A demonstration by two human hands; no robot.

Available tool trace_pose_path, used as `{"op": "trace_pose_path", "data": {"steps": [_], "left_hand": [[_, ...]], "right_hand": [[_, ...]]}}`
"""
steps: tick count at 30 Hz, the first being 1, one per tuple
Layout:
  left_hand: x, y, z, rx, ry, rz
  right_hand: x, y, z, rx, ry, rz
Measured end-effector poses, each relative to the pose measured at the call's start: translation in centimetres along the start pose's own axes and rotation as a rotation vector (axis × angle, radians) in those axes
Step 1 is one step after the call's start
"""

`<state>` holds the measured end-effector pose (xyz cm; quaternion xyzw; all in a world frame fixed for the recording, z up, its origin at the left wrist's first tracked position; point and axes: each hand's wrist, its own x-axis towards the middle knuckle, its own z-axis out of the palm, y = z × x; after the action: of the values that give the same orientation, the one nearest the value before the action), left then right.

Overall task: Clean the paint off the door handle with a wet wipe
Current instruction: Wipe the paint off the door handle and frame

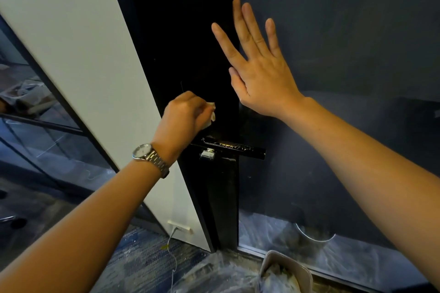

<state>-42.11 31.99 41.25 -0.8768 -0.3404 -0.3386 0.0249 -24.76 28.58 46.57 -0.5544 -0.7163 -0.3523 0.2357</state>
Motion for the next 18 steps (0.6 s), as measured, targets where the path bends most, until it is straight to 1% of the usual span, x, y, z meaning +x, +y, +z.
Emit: {"op": "trace_pose_path", "data": {"steps": [1,2,3,4,5,6,7,8,9,10,12,13,14,15,17,18], "left_hand": [[-0.1,0.4,0.2,0.012,-0.006,-0.01],[-0.2,0.8,0.4,0.035,-0.046,0.0],[-0.3,1.0,0.5,0.049,-0.081,0.036],[-0.2,0.9,0.5,0.04,-0.098,0.06],[-0.2,0.6,0.5,-0.005,-0.101,0.033],[-0.3,0.2,0.4,-0.079,-0.058,-0.049],[-0.5,-0.1,0.3,-0.13,0.026,-0.147],[-0.7,-0.2,0.4,-0.153,0.085,-0.218],[-0.9,-0.1,0.5,-0.143,0.098,-0.225],[-1.0,0.3,0.6,-0.108,0.068,-0.173],[-0.9,0.7,0.7,-0.034,-0.022,-0.01],[-0.6,0.5,0.5,-0.018,-0.033,0.024],[-0.3,0.3,0.4,-0.03,-0.029,-0.01],[-0.1,0.2,0.4,-0.054,0.001,-0.087],[-0.2,0.1,0.8,-0.139,0.069,-0.284],[-0.4,0.4,1.0,-0.173,0.077,-0.379]], "right_hand": [[0.0,0.0,0.0,-0.007,-0.001,0.001],[0.0,0.0,0.0,-0.012,0.001,0.002],[0.0,0.0,0.0,-0.016,0.002,0.003],[0.0,0.0,0.0,-0.016,-0.001,0.002],[0.0,0.0,0.0,-0.014,-0.006,0.001],[0.1,0.0,0.0,-0.013,-0.008,0.002],[0.1,0.0,0.0,-0.014,-0.004,0.005],[0.1,0.0,0.0,-0.015,0.001,0.007],[0.0,-0.1,0.1,-0.017,0.005,0.009],[0.0,-0.1,0.2,-0.022,0.011,0.009],[0.1,-0.2,0.3,-0.029,0.021,0.011],[0.1,-0.2,0.3,-0.028,0.019,0.011],[0.1,-0.2,0.3,-0.026,0.017,0.011],[0.1,-0.2,0.3,-0.024,0.018,0.012],[0.1,-0.2,0.3,-0.024,0.027,0.012],[0.1,-0.1,0.3,-0.023,0.031,0.011]]}}
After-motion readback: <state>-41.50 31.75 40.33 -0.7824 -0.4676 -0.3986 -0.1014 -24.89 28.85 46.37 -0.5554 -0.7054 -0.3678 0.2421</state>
